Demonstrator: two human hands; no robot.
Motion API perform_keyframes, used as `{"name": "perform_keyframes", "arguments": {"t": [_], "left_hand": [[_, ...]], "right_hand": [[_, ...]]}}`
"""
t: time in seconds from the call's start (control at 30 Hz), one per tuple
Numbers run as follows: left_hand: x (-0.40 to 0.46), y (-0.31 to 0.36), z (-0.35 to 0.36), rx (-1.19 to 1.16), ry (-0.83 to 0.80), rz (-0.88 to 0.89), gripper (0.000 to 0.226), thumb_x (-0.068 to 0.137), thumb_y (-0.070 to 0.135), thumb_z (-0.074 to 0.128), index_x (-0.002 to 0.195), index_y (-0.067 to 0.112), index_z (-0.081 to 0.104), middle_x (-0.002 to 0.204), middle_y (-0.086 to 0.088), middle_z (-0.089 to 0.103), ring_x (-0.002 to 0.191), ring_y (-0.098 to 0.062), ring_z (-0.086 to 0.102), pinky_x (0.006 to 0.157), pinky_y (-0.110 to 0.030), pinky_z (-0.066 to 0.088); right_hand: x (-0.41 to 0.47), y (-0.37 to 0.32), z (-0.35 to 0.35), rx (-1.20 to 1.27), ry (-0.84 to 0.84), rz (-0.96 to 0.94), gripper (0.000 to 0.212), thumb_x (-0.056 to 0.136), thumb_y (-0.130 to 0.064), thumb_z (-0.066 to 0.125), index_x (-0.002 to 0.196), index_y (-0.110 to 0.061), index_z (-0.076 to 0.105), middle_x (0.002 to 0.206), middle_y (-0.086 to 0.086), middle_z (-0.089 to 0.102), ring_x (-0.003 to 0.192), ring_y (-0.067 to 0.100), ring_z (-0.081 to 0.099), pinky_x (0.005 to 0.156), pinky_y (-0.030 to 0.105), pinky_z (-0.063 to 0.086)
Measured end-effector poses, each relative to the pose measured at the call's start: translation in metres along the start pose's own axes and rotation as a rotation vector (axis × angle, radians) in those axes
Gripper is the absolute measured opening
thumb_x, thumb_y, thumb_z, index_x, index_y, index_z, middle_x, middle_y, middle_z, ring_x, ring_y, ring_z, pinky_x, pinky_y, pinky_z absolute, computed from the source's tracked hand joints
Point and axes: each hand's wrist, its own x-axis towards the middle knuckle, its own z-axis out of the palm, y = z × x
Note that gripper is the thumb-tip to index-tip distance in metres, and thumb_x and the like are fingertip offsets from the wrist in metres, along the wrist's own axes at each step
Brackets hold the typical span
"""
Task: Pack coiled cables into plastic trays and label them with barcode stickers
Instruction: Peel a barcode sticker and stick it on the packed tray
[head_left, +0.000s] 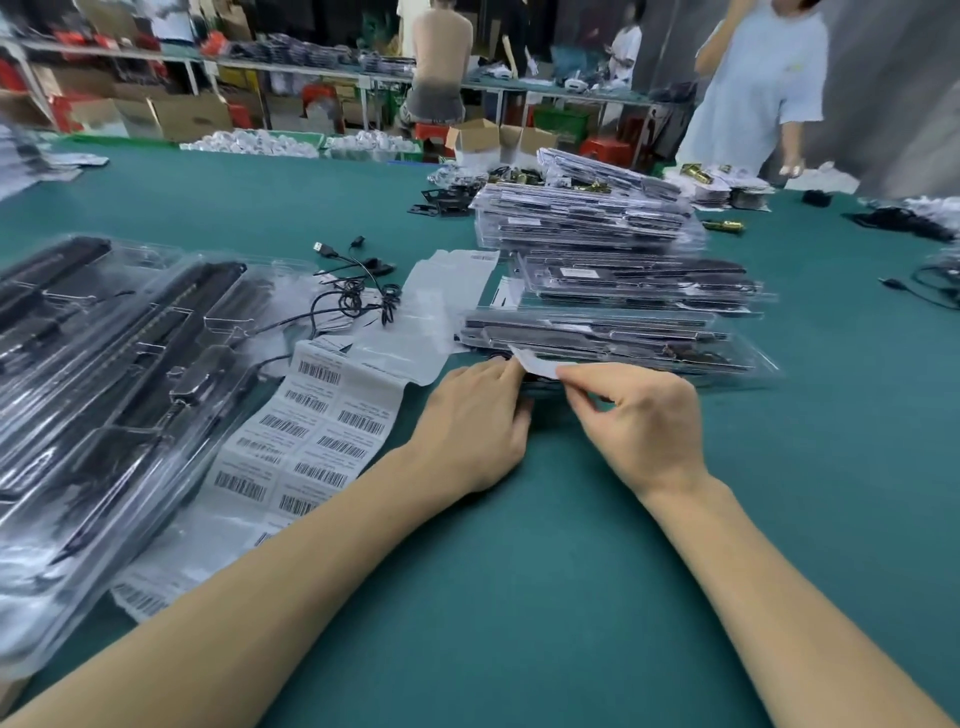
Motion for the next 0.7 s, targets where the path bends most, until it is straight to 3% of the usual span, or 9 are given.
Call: {"name": "perform_keyframes", "arguments": {"t": [0.17, 0.3, 0.37, 0.47, 0.57, 0.7], "left_hand": [[-0.002, 0.001, 0.000, 0.003, 0.007, -0.012, 0.027, 0.100, 0.033, 0.043, 0.119, 0.014, 0.049, 0.118, -0.005, 0.061, 0.112, -0.026, 0.055, 0.093, -0.033, 0.035], [-0.001, 0.002, 0.003, 0.069, 0.010, 0.047, 0.035, 0.102, 0.037, 0.037, 0.126, 0.015, 0.051, 0.129, -0.001, 0.058, 0.122, -0.020, 0.049, 0.105, -0.031, 0.031], [-0.002, 0.003, 0.003, 0.049, 0.015, 0.057, 0.035, 0.102, 0.036, 0.038, 0.125, 0.015, 0.054, 0.131, -0.003, 0.058, 0.123, -0.020, 0.047, 0.104, -0.028, 0.027], [-0.004, 0.003, 0.000, 0.029, -0.020, 0.085, 0.040, 0.103, 0.036, 0.036, 0.130, 0.011, 0.052, 0.139, -0.006, 0.054, 0.132, -0.021, 0.043, 0.111, -0.031, 0.028], [-0.005, 0.001, -0.001, 0.044, -0.044, 0.105, 0.039, 0.103, 0.035, 0.035, 0.129, 0.011, 0.051, 0.134, -0.006, 0.056, 0.128, -0.022, 0.045, 0.111, -0.033, 0.029], [-0.004, 0.000, -0.001, 0.068, -0.069, 0.111, 0.044, 0.102, 0.036, 0.035, 0.135, 0.011, 0.046, 0.132, -0.005, 0.056, 0.124, -0.023, 0.046, 0.111, -0.033, 0.029]], "right_hand": [[0.006, -0.007, 0.006, -0.161, -0.022, 0.070, 0.009, 0.077, -0.009, 0.078, 0.077, -0.019, 0.078, 0.073, 0.001, 0.075, 0.066, 0.028, 0.071, 0.050, 0.034, 0.054], [0.006, -0.009, 0.007, -0.218, -0.047, 0.101, 0.009, 0.076, -0.010, 0.081, 0.074, -0.018, 0.077, 0.070, 0.002, 0.074, 0.064, 0.031, 0.070, 0.049, 0.035, 0.054], [0.008, -0.013, 0.009, -0.257, -0.059, 0.117, 0.009, 0.076, -0.011, 0.081, 0.073, -0.018, 0.077, 0.067, 0.002, 0.073, 0.060, 0.032, 0.068, 0.048, 0.032, 0.052], [0.012, -0.024, 0.016, -0.320, -0.073, 0.139, 0.009, 0.079, -0.016, 0.081, 0.074, -0.022, 0.077, 0.065, 0.000, 0.071, 0.056, 0.031, 0.065, 0.049, 0.027, 0.041], [0.010, -0.028, 0.022, -0.344, -0.215, 0.159, 0.012, 0.090, -0.021, 0.065, 0.092, -0.028, 0.075, 0.077, -0.003, 0.073, 0.073, 0.029, 0.067, 0.053, 0.029, 0.033], [0.003, -0.023, 0.018, -0.202, -0.382, 0.127, 0.046, 0.090, -0.011, 0.055, 0.130, -0.029, 0.066, 0.117, -0.007, 0.072, 0.105, 0.025, 0.063, 0.075, 0.032, 0.048]]}}
